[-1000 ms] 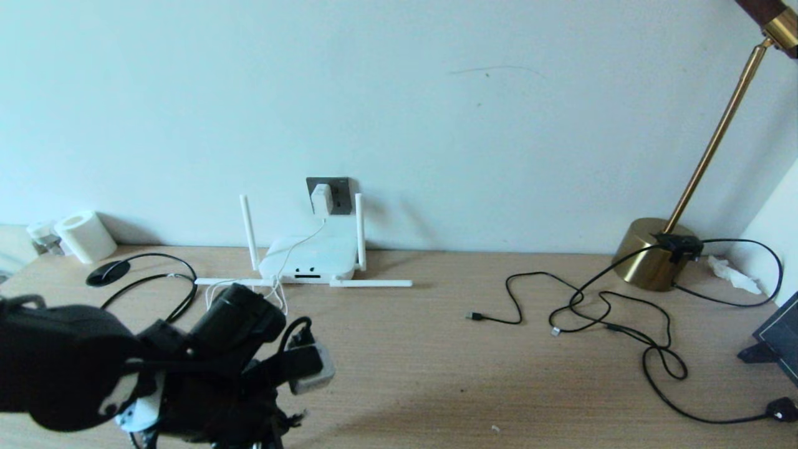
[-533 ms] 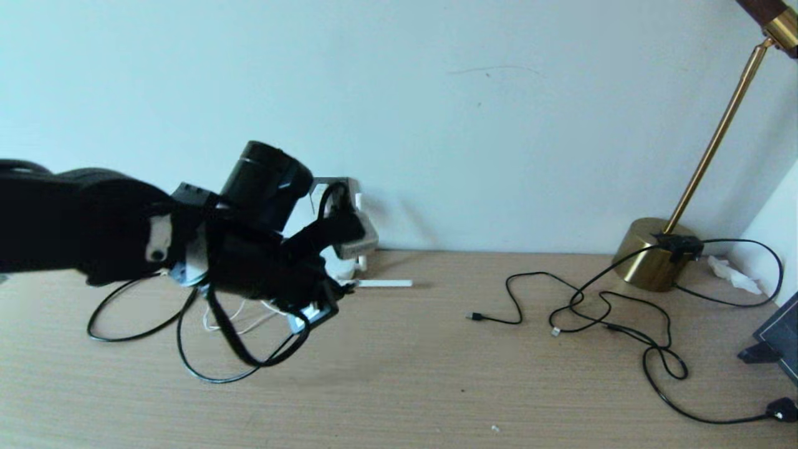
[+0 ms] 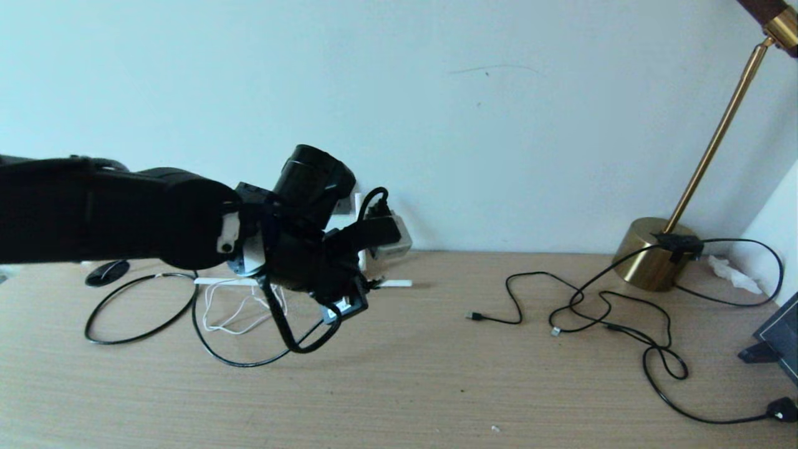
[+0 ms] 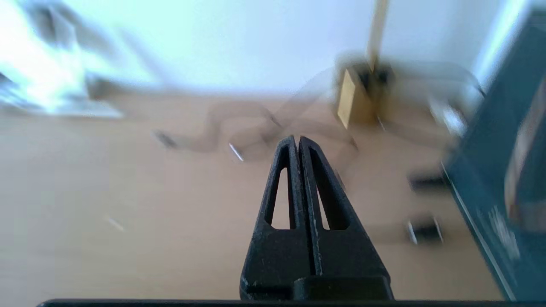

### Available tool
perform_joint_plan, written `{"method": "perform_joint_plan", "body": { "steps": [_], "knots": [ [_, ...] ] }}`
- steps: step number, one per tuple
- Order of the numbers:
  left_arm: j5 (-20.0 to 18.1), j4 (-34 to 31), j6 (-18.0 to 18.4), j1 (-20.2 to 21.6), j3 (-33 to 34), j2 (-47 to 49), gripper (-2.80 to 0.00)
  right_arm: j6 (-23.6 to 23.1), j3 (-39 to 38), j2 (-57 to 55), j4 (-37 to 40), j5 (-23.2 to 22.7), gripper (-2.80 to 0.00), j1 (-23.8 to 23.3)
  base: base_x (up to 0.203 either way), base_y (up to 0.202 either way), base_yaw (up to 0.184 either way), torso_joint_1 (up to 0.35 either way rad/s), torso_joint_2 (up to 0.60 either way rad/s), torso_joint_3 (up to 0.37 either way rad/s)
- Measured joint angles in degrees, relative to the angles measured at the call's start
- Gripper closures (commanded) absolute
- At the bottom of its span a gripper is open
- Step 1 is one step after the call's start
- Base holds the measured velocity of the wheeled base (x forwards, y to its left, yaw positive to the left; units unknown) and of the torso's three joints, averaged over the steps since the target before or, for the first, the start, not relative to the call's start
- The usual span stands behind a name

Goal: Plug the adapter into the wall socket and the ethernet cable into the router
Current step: Hand it to the other hand

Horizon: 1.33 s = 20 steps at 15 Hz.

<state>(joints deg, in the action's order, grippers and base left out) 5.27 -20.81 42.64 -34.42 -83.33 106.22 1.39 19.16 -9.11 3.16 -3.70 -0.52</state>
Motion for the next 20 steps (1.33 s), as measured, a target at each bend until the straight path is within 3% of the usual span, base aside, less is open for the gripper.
{"method": "perform_joint_plan", "body": {
  "steps": [3, 5, 7, 8, 11, 15, 16, 20],
  "knots": [
    [-0.19, 0.65, -0.02, -1.72, 1.97, -3.11, 0.00, 1.72, 12.34, -15.22, 0.67, -9.98, 0.00, 0.00, 0.000, 0.000, 0.000, 0.000, 0.00, 0.000],
    [-0.21, 2.19, 0.66, -2.40, 1.32, -4.46, 0.00, 0.90, 19.75, -27.52, 0.85, -19.97, 0.00, 0.45, 0.000, 0.000, 0.000, 0.000, 0.00, 0.000],
    [-0.12, 4.19, 4.59, -2.81, 0.67, -5.13, 0.00, -0.13, 24.98, -38.67, 0.95, -26.93, 0.00, 3.26, 0.000, 0.000, 0.000, 0.000, 0.00, 0.000],
    [-0.17, 6.08, 6.81, -2.83, 0.45, -5.39, 0.00, -0.40, 27.19, -43.94, 0.80, -27.91, 0.00, 6.18, 0.000, 0.000, 0.000, 0.000, 0.00, 0.000],
    [-0.20, 9.52, 7.96, -3.11, 0.32, -5.87, 0.00, 1.06, 31.95, -57.89, -1.37, -25.11, 0.00, 17.22, 0.000, 0.000, 0.000, 0.000, 0.00, 0.000],
    [0.27, 10.14, 8.48, -4.49, 1.11, -7.69, 0.00, 6.32, 36.32, -68.45, -4.28, -17.41, 0.00, 28.49, 0.000, 0.000, 0.000, 0.000, 0.00, 0.000],
    [0.18, 11.16, 8.51, -4.75, 1.22, -8.13, 0.00, 7.19, 36.88, -69.59, -5.65, -16.91, -2.80, 29.54, 0.000, 0.000, 0.000, 0.000, 0.00, 0.000],
    [-0.72, 14.92, 8.53, -6.84, 4.58, -11.05, 0.00, 11.72, 37.18, -72.22, -11.62, -17.18, -2.80, 30.53, 0.000, 0.000, 0.000, 0.000, 0.00, 0.000]
  ]
}}
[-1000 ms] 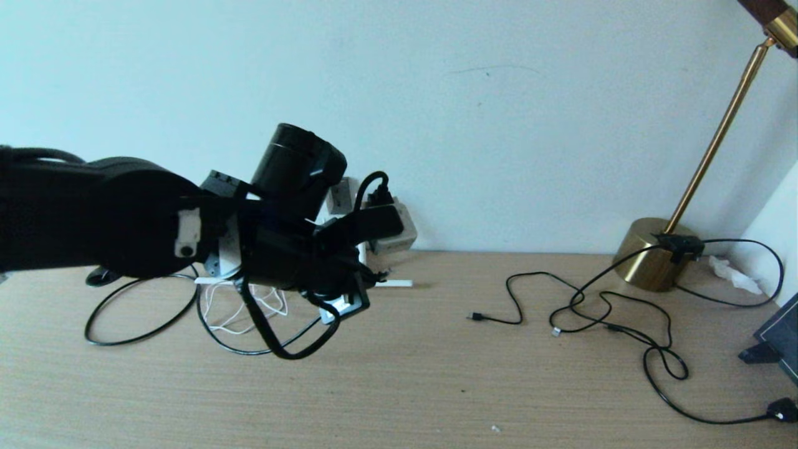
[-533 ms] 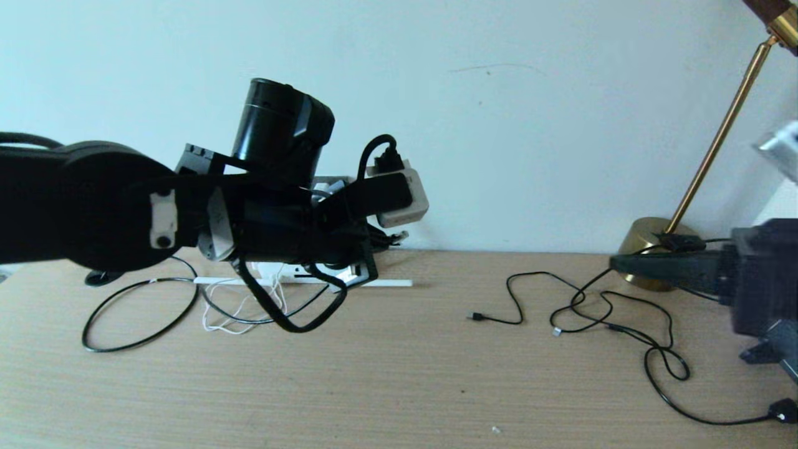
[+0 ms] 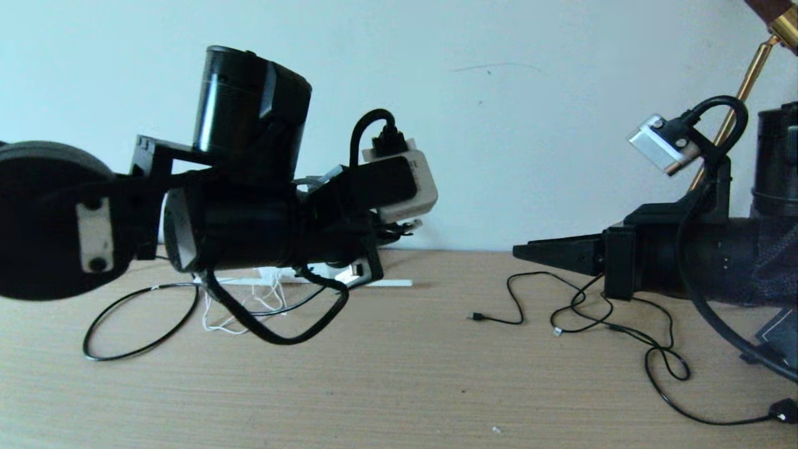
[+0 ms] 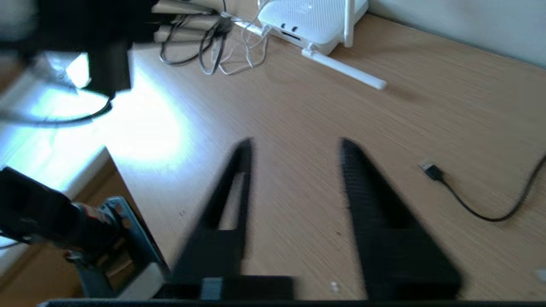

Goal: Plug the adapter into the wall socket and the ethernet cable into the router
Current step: Hand it to the other hand

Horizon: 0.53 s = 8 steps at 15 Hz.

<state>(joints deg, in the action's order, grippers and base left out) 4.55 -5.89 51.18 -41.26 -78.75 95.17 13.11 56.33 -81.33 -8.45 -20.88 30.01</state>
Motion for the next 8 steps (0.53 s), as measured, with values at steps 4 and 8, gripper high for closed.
{"method": "perform_joint_plan", "body": {
  "steps": [4, 8],
  "knots": [
    [-0.47, 5.28, -0.10, -3.19, 4.55, -1.90, 0.00, 0.79, -1.11, -1.05, -4.86, -0.81, -2.80, 2.20, 0.000, 0.000, 0.000, 0.000, 0.00, 0.000],
    [-1.29, 6.60, -0.07, -5.11, 5.82, -2.32, 0.00, 3.86, -1.34, -3.30, -10.11, -0.85, -2.80, 3.56, 0.000, 0.000, 0.000, 0.000, 0.00, 0.000]
  ]
}}
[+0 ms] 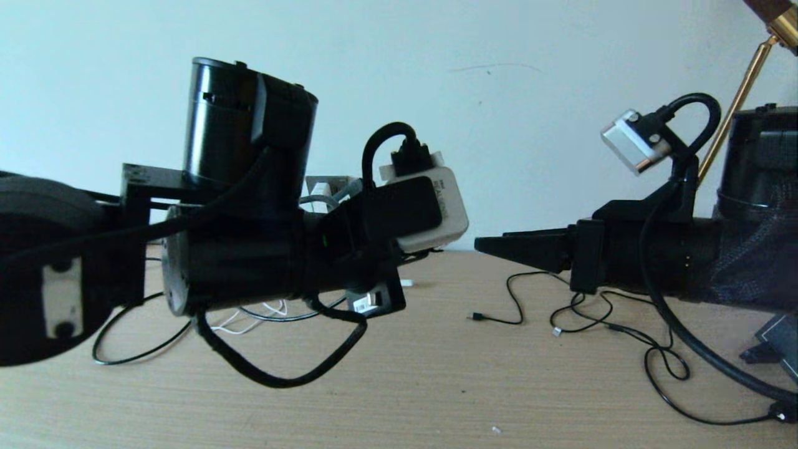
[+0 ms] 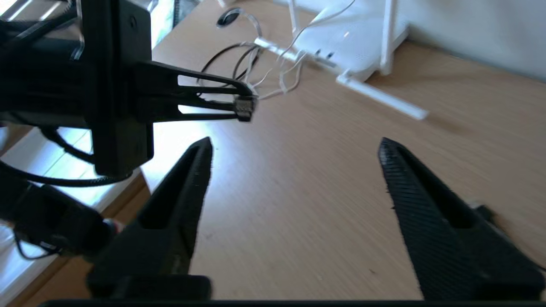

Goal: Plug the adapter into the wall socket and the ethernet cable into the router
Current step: Hand it to the other hand

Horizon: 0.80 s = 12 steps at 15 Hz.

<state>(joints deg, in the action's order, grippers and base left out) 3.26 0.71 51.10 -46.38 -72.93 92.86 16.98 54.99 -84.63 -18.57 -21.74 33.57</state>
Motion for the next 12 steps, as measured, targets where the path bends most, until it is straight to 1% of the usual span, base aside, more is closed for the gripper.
{"method": "perform_joint_plan", "body": {
  "steps": [2, 4, 12],
  "knots": [
    [-0.10, 1.07, -0.04, -0.70, 0.42, 0.15, 0.00, 0.11, 0.23, -0.76, -0.04, -0.89, -2.80, 0.61, 0.000, 0.000, 0.000, 0.000, 0.00, 0.000],
    [-0.13, 1.46, 0.00, -0.95, 0.58, 0.35, 0.00, 0.21, 0.51, -1.06, -0.01, -3.23, -2.80, 0.83, 0.000, 0.000, 0.000, 0.000, 0.00, 0.000],
    [-1.03, 3.19, -0.04, -1.25, 0.53, 1.26, 0.00, 0.38, 0.84, -2.04, -0.09, -3.68, -2.80, 0.94, 0.000, 0.000, 0.000, 0.000, 0.00, 0.000]
  ]
}}
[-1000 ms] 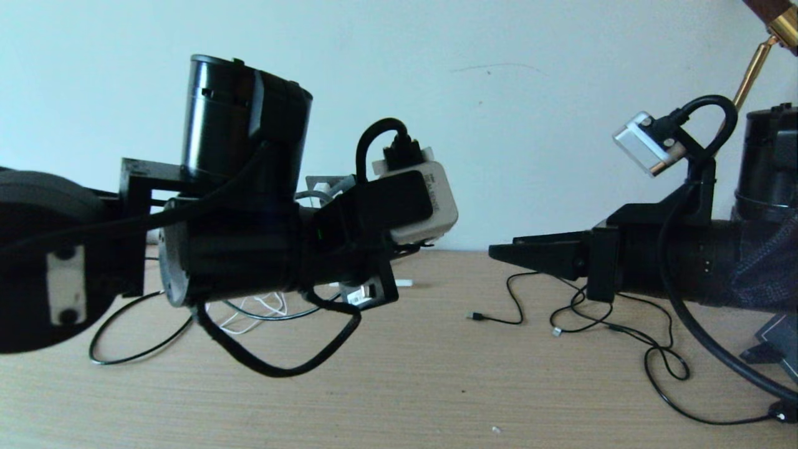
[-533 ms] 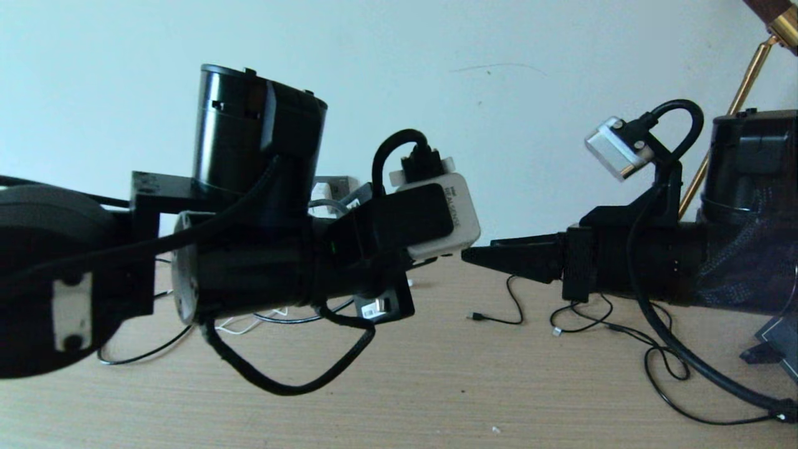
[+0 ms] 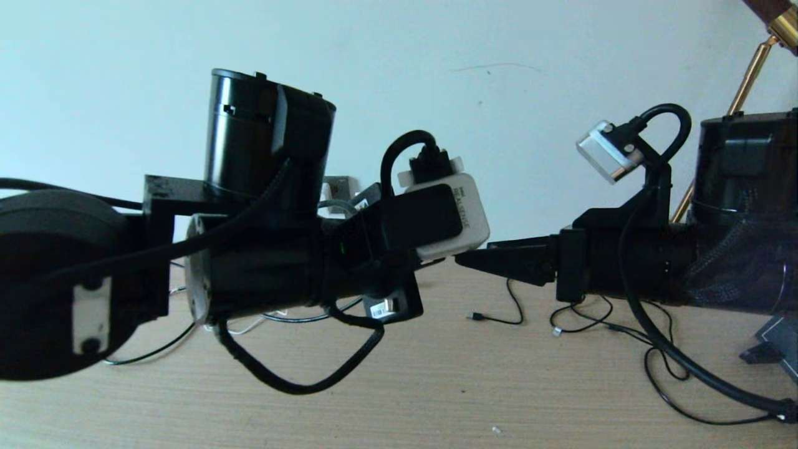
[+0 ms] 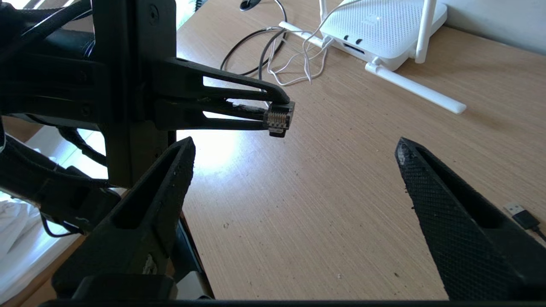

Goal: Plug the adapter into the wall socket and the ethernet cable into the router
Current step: Hand it to the other hand

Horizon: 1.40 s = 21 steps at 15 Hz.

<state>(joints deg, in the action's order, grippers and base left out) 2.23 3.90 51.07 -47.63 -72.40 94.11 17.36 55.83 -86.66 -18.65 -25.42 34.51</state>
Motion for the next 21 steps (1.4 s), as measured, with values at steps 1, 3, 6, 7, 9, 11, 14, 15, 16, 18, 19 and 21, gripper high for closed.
{"method": "perform_joint_plan", "body": {
  "steps": [1, 3, 6, 7, 9, 11, 14, 15, 16, 18, 19, 21],
  "knots": [
    [-0.09, 0.01, 0.00, 0.00, 0.00, 0.09, 0.00, 0.11, 0.06, -0.10, 0.00, 0.01, -2.80, 0.00, 0.000, 0.000, 0.000, 0.000, 0.00, 0.000],
    [-0.12, 0.04, -0.07, 0.00, 0.02, 0.23, 0.00, 0.20, 0.39, -0.22, 0.02, 0.10, -2.80, 0.00, 0.000, 0.000, 0.000, 0.000, 0.00, 0.000],
    [-0.15, 0.26, -0.38, -0.07, 0.02, 0.23, 0.00, 0.22, 0.52, -0.22, 0.02, 0.10, -2.80, 0.00, 0.000, 0.000, 0.000, 0.000, 0.00, 0.000],
    [-0.11, 0.26, -0.41, -0.09, 0.02, 0.14, 0.00, 0.30, 0.52, -0.24, 0.00, 0.10, -2.80, 0.00, 0.000, 0.000, 0.000, 0.000, 0.00, 0.000],
    [-0.02, 0.23, -0.44, -0.24, 0.14, -0.29, 0.00, 0.31, 0.54, -0.51, 0.00, 0.10, -2.80, 0.00, 0.000, 0.000, 0.000, 0.000, 0.00, 0.000],
    [0.00, 0.26, -0.49, -0.44, 0.73, -0.67, 0.00, 0.33, 0.76, -0.84, 0.00, 0.10, -2.80, 0.13, 0.000, 0.000, 0.000, 0.000, 0.00, 0.000],
    [0.02, 0.45, -0.51, -0.60, 1.10, -0.95, 0.00, 0.35, 1.06, -1.22, -0.02, 0.12, -2.80, 0.27, 0.000, 0.000, 0.000, 0.000, 0.00, 0.000],
    [0.02, 0.45, -0.49, -0.71, 1.12, -0.92, 0.00, 0.35, 1.16, -1.37, -0.04, 0.10, -2.80, 0.27, 0.000, 0.000, 0.000, 0.000, 0.00, 0.000],
    [0.05, 0.48, -0.51, -0.88, 1.12, -0.84, 0.00, 0.31, 1.17, -1.48, -0.02, 0.10, -2.80, 0.27, 0.000, 0.000, 0.000, 0.000, 0.00, 0.000],
    [0.10, 1.18, -0.50, -1.01, 0.93, -0.64, 0.00, 0.35, 1.22, -1.60, -0.03, 0.15, 0.00, 0.46, 0.000, 0.000, 0.000, 0.000, 0.00, 0.000],
    [0.13, 1.24, -0.49, -1.05, 0.93, -0.51, 0.00, 0.41, 1.24, -1.65, -0.02, 0.17, 0.00, 0.55, 0.000, 0.000, 0.000, 0.000, 0.00, 0.000],
    [0.09, 1.33, -0.46, -1.07, 0.93, -0.28, 0.00, 0.48, 1.22, -1.78, -0.02, 0.17, 0.00, 0.60, 0.000, 0.000, 0.000, 0.000, 0.00, 0.000]
  ]
}}
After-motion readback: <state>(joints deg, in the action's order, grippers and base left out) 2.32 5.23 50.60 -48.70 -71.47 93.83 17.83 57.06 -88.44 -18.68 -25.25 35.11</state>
